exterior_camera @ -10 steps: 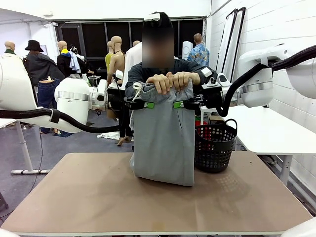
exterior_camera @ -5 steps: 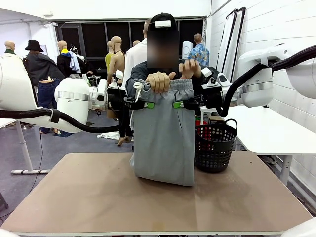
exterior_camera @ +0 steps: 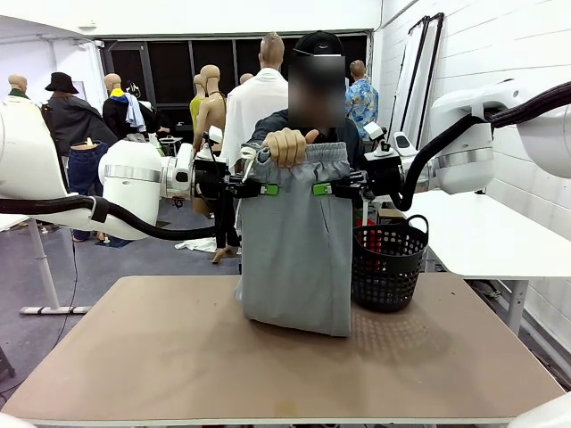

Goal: Fold the training pants.
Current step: Release the ends of the Training pants and then grab the overlapped ends.

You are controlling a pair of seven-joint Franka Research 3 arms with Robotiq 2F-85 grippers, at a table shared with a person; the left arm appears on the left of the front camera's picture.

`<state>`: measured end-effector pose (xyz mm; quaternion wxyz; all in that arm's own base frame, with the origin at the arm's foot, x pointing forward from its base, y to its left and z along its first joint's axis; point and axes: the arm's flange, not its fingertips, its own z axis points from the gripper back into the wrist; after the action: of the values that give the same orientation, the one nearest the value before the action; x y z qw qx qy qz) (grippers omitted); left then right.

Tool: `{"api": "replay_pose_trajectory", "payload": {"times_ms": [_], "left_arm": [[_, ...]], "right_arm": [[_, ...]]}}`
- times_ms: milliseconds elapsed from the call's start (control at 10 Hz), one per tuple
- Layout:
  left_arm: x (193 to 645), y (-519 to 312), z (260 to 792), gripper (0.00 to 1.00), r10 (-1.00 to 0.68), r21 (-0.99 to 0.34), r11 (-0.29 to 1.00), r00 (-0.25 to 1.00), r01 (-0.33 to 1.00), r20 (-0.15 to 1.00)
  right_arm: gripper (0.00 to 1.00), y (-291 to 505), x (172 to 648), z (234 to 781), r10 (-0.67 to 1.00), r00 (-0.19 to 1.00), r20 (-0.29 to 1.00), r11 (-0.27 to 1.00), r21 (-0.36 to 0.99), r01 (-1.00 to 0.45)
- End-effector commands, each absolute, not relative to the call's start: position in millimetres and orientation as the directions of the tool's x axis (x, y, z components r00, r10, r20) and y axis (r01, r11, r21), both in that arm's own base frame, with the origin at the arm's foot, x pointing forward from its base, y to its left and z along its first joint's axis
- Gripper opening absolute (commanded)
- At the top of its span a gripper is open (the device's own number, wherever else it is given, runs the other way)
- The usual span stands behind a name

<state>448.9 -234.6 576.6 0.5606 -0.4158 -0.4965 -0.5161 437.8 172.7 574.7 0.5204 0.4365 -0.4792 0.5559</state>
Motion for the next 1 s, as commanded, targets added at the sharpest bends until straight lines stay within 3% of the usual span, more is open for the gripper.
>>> {"api": "replay_pose_trajectory", "payload": {"times_ms": [0, 900], "left_arm": [[448.3, -233.5, 578.1, 0.0, -0.16, 0.053, 0.124, -0.033, 0.991, 0.987], [448.3, -233.5, 578.1, 0.0, -0.16, 0.053, 0.124, -0.033, 0.991, 0.987]], "right_arm": [[0.0, 173.5, 437.1, 575.7, 0.154, -0.077, 0.985, 0.0, -0.078, -0.997], [0.0, 173.5, 437.1, 575.7, 0.154, -0.077, 0.985, 0.0, -0.078, -0.997]]}}
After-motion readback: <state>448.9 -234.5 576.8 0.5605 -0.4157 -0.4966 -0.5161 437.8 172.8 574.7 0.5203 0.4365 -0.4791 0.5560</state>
